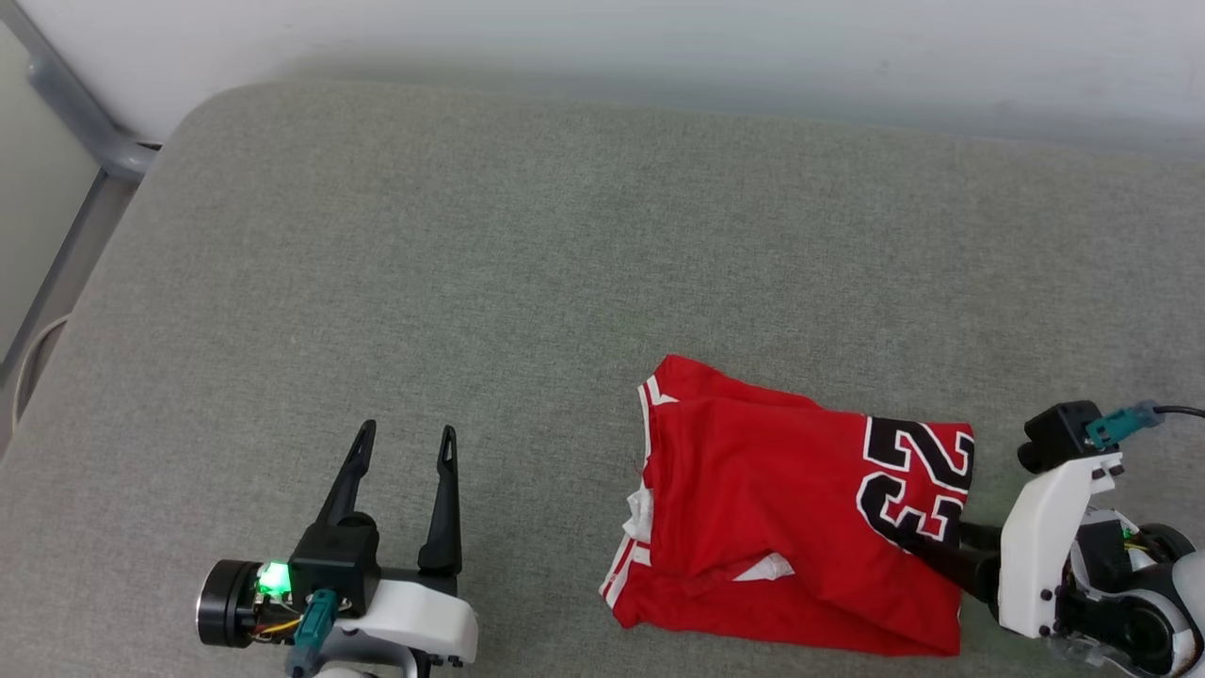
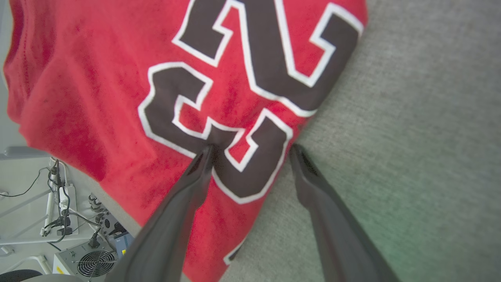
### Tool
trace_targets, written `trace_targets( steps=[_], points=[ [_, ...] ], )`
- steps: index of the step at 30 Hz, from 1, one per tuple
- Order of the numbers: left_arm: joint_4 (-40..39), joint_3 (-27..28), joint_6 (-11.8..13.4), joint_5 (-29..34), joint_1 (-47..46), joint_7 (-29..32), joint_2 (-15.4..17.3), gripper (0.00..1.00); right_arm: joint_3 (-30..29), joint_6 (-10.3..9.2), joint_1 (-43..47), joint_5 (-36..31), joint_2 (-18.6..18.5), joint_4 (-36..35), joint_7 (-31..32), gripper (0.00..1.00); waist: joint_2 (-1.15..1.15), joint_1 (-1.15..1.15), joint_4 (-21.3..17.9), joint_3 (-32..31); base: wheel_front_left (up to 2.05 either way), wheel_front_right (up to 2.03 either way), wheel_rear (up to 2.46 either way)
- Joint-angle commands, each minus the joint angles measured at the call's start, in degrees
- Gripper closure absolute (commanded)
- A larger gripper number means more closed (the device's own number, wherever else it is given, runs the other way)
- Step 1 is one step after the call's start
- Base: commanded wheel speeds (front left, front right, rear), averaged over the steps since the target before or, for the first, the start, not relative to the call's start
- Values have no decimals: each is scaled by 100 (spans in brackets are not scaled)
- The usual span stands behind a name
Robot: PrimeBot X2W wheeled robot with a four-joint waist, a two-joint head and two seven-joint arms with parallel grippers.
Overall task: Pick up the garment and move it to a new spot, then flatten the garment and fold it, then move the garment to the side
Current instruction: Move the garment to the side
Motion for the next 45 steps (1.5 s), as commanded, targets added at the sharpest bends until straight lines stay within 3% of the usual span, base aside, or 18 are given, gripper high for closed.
trace_targets(
  steps=[1, 9, 10, 11, 12, 20, 27, 33, 45],
  points=[
    [2, -14, -19, -36, -116, -26, 2, 0, 100, -6, 11, 71, 114, 159, -41, 0, 0, 0, 82, 117, 0, 0, 0],
    [48, -43, -13, -43, -222, -26, -20, 0, 698, -6, -14, 150, 186, 471, -367, 0, 0, 0, 125, 246, 0, 0, 0],
    [57, -42, -9, -50, -221, -26, -20, 0, 733, -6, -46, 164, 149, 460, -470, 11, 0, 0, 117, 243, 0, 0, 0],
    [69, -38, -6, -57, -220, -26, -22, 0, 763, -6, -91, 188, 116, 448, -575, 71, 0, 0, 103, 234, 0, 0, 0],
    [83, -30, -6, -62, -216, -26, -23, 0, 790, -6, -137, 207, 82, 432, -671, 100, 0, 0, 86, 219, 0, 0, 0],
    [120, 39, -19, -73, -146, -26, -19, 0, 1068, -6, -665, 10, -381, 28, -1414, 100, 0, 0, -143, 69, 0, 0, 0],
    [60, 110, 6, -87, -45, -25, -28, 0, 1559, -6, -1140, -573, -1057, -469, -1920, 100, 0, 0, -671, -73, 0, 0, 0],
    [26, 143, 11, -51, -66, -20, -28, 0, 1690, -6, -1417, -824, -1386, -629, -2089, 100, 0, 0, -1083, -36, 0, 0, 0],
    [-152, 224, -42, 27, -373, -20, 40, 0, 1250, -7, -1923, -869, -1858, -136, -2248, 100, 0, 0, -1634, 463, 0, 0, 0]
  ],
)
